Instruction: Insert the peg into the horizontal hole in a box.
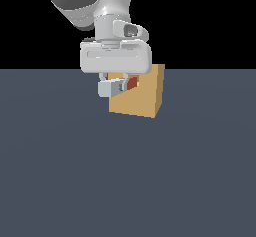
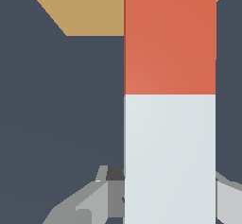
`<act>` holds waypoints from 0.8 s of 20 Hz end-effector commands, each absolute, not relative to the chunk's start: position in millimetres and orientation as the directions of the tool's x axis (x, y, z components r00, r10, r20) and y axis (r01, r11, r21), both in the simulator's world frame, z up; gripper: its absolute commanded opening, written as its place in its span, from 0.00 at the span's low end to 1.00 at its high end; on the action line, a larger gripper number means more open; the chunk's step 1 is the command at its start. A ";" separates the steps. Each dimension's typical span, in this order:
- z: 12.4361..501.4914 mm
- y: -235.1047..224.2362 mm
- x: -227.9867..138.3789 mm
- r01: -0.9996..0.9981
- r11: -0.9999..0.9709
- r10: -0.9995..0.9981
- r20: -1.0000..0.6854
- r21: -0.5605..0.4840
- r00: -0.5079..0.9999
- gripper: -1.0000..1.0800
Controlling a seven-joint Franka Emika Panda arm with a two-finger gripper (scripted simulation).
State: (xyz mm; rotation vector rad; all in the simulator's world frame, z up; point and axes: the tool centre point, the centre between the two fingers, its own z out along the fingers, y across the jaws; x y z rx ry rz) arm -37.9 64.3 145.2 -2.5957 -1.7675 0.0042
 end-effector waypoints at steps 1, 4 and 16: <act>146.6 64.2 -36.9 0.930 -0.367 0.930 0.000 0.000 0.367 0.00; 147.9 64.2 -35.6 0.931 -0.365 0.931 0.002 0.002 0.365 0.00; 146.4 88.1 -28.0 0.931 -0.365 0.931 0.000 -0.001 0.365 0.00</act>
